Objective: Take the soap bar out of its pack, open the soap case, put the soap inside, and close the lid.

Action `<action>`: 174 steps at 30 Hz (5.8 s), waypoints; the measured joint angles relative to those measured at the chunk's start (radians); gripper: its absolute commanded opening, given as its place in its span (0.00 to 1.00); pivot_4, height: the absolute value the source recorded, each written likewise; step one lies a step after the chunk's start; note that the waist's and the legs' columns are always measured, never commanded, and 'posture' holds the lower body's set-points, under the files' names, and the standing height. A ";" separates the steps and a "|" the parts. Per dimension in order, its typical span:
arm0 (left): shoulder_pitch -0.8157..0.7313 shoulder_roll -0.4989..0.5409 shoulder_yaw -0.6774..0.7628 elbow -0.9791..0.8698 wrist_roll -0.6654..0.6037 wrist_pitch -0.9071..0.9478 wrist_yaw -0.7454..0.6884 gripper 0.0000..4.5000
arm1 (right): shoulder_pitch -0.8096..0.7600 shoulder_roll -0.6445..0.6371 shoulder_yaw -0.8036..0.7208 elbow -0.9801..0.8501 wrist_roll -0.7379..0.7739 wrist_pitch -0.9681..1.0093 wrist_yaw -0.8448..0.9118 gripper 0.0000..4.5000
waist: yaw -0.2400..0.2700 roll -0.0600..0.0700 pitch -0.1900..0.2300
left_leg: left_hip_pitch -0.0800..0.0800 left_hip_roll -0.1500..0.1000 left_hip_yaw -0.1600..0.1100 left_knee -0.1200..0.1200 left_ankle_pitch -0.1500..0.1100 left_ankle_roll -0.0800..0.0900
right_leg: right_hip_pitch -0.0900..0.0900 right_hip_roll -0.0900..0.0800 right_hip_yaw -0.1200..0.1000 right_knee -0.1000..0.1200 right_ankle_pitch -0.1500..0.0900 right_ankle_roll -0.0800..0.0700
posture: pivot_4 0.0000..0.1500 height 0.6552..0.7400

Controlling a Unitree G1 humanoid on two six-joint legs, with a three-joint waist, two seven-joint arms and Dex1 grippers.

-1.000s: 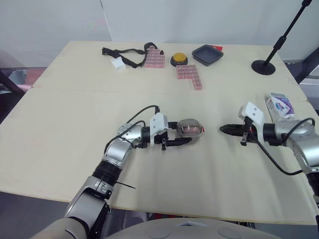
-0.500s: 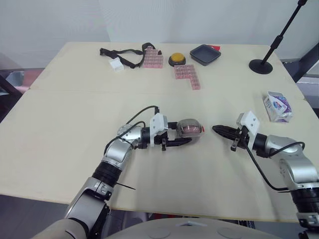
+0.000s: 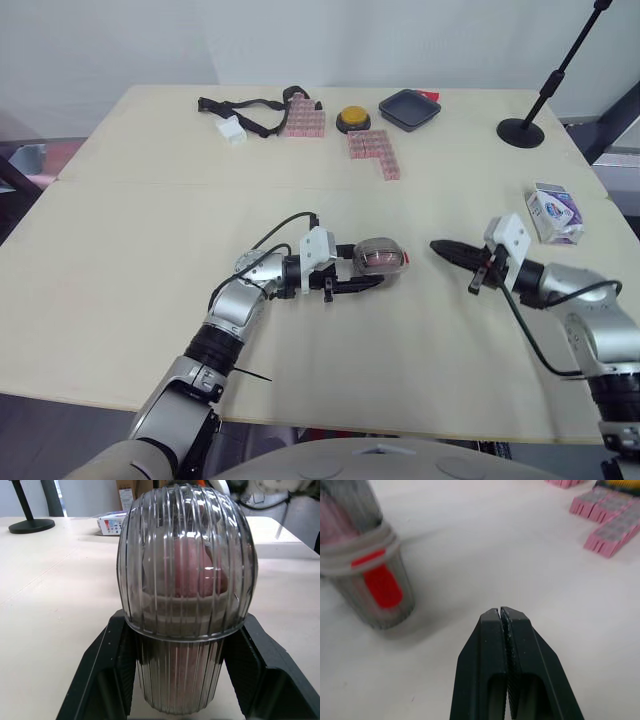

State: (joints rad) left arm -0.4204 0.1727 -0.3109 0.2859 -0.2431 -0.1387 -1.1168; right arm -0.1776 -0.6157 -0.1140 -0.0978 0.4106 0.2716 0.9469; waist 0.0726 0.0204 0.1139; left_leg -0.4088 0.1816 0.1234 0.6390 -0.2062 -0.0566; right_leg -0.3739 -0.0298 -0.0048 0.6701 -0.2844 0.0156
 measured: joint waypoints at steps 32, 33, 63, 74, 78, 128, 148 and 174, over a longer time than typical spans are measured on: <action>0.013 0.002 -0.002 -0.014 0.001 -0.002 0.006 0.46 | -0.439 -0.104 0.328 -0.402 0.142 0.547 0.018 0.02 | 0.010 0.000 0.000 | 0.000 0.000 -0.001 -0.002 0.003 -0.005 | 0.002 0.000 -0.001 -0.001 0.000 0.000 | 1.00 1.00; 0.014 0.002 -0.002 -0.015 0.001 -0.002 0.006 0.46 | -0.448 -0.109 0.343 -0.403 0.141 0.556 0.018 0.02 | 0.010 0.000 0.000 | 0.000 0.000 -0.001 -0.002 0.003 -0.005 | 0.002 0.000 -0.001 -0.001 0.000 0.000 | 1.00 1.00; 0.016 -0.003 -0.004 -0.014 0.004 -0.002 0.018 0.46 | -0.525 -0.219 0.445 -0.462 0.085 0.672 0.051 0.02 | 0.012 0.000 0.000 | 0.002 0.000 -0.001 -0.003 0.003 -0.006 | 0.004 0.000 -0.001 -0.002 0.000 0.000 | 1.00 1.00; 0.016 -0.005 -0.005 -0.013 0.007 -0.002 0.020 0.46 | -0.568 -0.270 0.458 -0.461 0.081 0.685 0.089 0.02 | 0.012 0.000 0.000 | 0.004 0.000 -0.001 -0.003 0.003 -0.006 | 0.006 0.000 -0.001 -0.003 0.000 0.000 | 1.00 1.00; 0.016 -0.005 -0.004 -0.013 0.007 -0.003 0.019 0.46 | -0.586 -0.268 0.458 -0.456 0.087 0.707 0.096 0.02 | 0.012 0.000 0.000 | 0.004 0.000 -0.001 -0.003 0.003 -0.006 | 0.006 0.000 -0.001 -0.003 0.000 0.000 | 1.00 1.00; 0.017 -0.023 -0.006 -0.009 0.019 -0.005 0.028 0.46 | -0.702 -0.257 0.568 -0.477 0.050 0.806 0.133 0.02 | 0.019 0.000 0.000 | 0.004 0.000 -0.001 -0.003 0.003 -0.006 | 0.006 0.000 -0.001 -0.001 0.000 0.000 | 1.00 1.00; 0.017 -0.022 -0.006 -0.008 0.019 -0.005 0.030 0.46 | -0.646 -0.333 0.498 -0.456 0.049 0.744 0.180 0.02 | 0.019 0.000 0.000 | 0.004 0.000 -0.001 -0.003 0.003 -0.006 | 0.007 0.000 -0.001 -0.001 0.000 0.000 | 1.00 1.00; 0.017 -0.014 -0.004 -0.006 0.019 -0.020 0.018 0.46 | -0.427 -0.289 0.242 -0.242 0.160 0.542 0.250 0.72 | 0.018 0.000 0.000 | 0.003 0.000 -0.001 -0.003 0.002 -0.006 | 0.006 0.000 -0.001 -0.001 0.000 0.000 | 1.00 1.00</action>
State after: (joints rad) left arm -0.4035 0.1584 -0.3150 0.2799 -0.2239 -0.1585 -1.0984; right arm -0.6048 -0.9048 0.1280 -0.3401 0.5710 0.8137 1.1973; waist 0.0903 0.0199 0.1137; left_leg -0.4056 0.1815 0.1221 0.6357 -0.2038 -0.0623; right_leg -0.3677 -0.0298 -0.0062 0.6690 -0.2843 0.0159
